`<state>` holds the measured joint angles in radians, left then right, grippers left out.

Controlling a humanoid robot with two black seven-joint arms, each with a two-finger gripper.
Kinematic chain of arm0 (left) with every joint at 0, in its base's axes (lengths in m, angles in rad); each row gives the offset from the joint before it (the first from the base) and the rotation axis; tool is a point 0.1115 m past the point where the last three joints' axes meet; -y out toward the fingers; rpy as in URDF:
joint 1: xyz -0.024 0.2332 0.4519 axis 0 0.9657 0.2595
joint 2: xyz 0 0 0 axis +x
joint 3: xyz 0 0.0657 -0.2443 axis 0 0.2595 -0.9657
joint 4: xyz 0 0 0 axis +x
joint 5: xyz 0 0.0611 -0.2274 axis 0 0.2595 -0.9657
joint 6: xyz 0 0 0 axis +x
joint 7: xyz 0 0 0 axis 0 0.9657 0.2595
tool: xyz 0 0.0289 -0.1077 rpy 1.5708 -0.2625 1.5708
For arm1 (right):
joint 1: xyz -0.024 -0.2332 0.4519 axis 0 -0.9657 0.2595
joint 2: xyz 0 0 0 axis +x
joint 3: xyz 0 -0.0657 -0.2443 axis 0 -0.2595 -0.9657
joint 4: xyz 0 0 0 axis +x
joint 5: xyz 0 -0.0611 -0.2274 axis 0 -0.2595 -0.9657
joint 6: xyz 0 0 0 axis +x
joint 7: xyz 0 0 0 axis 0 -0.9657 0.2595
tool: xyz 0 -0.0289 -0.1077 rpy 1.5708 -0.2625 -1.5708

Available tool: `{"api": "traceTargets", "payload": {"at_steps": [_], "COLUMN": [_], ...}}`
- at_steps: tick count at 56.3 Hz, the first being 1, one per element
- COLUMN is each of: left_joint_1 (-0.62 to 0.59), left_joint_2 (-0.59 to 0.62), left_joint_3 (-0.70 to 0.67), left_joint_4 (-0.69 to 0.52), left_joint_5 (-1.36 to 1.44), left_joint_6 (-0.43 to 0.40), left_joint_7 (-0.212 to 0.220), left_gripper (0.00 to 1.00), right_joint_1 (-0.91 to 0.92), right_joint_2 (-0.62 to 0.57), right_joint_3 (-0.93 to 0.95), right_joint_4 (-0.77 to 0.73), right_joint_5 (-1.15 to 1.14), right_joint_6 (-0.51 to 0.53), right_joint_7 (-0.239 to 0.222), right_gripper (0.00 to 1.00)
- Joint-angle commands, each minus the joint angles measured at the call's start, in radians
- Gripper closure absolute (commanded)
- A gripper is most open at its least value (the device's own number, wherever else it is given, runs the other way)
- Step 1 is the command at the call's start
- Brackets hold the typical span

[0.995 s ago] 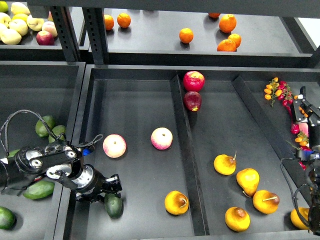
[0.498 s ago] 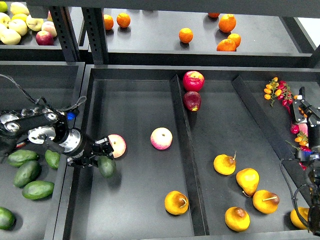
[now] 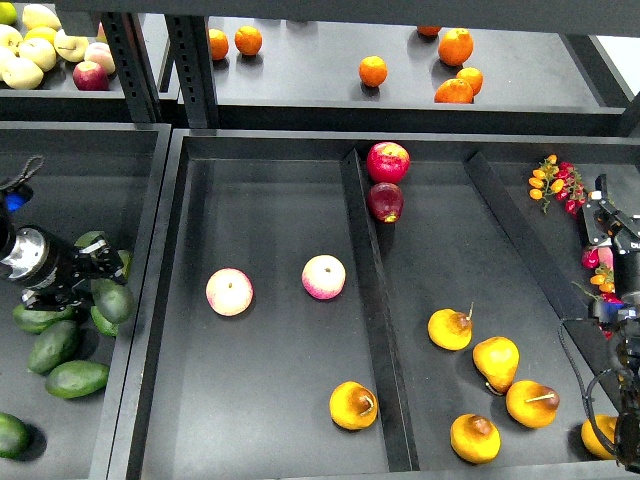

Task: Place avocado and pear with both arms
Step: 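Carry the avocado into the avocado bin and open the left gripper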

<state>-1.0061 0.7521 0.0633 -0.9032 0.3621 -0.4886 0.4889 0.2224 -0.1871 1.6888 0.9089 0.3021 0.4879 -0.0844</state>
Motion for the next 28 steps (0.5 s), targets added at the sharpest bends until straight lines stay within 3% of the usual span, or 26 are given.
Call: {"api": "traceTargets", "payload": {"at_steps": [1, 17, 28], "left_joint_1": [0.024, 0.078, 0.093], "left_joint_2": [0.004, -0.013, -0.033], "left_joint_3": [0.01, 0.004, -0.007], "left_joint_4": [0.032, 0.142, 0.21], "left_joint_5": [0.001, -0.003, -0.026], "left_joint_6": [0.0, 0.0, 0.0], "left_joint_7": [0.0, 0.0, 0.0], "left_gripper": [0.63, 0.57, 0.42], "right_joint_1": [-0.008, -0.015, -0.024], "right_joint_2": [0.0, 0.0, 0.0], "right_joint_3": [0.0, -0.001, -0.003], "right_joint_4": [0.008, 0.018, 0.018], "right_joint_5": [-0.001, -0.001, -0.001], "right_joint_6": [0.0, 0.0, 0.0], "right_joint_7": [0.0, -0.001, -0.001], "right_gripper": [0.0, 0.0, 0.0]}}
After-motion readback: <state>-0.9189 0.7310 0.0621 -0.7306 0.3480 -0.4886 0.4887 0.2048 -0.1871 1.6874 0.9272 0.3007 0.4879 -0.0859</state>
